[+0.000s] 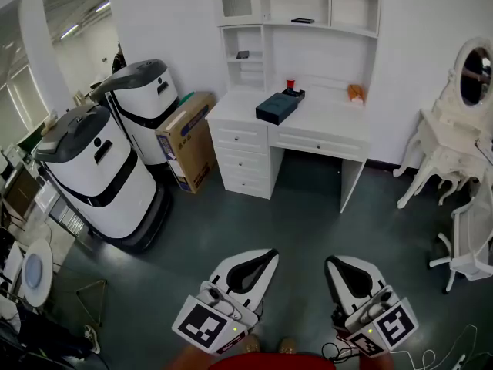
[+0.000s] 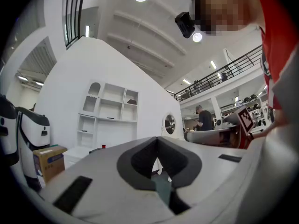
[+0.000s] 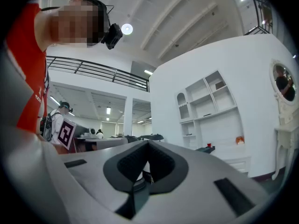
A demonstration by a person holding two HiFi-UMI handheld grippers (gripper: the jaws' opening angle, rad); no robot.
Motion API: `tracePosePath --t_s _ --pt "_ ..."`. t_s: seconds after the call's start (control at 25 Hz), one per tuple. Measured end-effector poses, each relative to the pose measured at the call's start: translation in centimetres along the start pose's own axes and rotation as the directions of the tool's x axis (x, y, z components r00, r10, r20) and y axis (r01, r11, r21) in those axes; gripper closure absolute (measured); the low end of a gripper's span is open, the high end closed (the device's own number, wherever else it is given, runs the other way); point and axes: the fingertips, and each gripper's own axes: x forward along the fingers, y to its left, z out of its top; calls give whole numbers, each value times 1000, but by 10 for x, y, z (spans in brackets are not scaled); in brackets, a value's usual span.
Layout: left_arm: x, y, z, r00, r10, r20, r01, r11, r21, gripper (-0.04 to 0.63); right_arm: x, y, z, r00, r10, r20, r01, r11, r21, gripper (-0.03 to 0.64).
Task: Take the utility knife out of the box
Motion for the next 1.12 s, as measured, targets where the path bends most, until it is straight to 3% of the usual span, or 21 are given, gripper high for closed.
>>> tracePosePath --t_s 0.72,1.12 --pt "55 -8 1 999 50 1 -50 998 42 590 -16 -64 5 999 32 7 -32 999 22 609" --pt "91 8 -9 998 63 -14 -63 997 42 589 -1 -102 1 999 38 -4 -38 999 8 609"
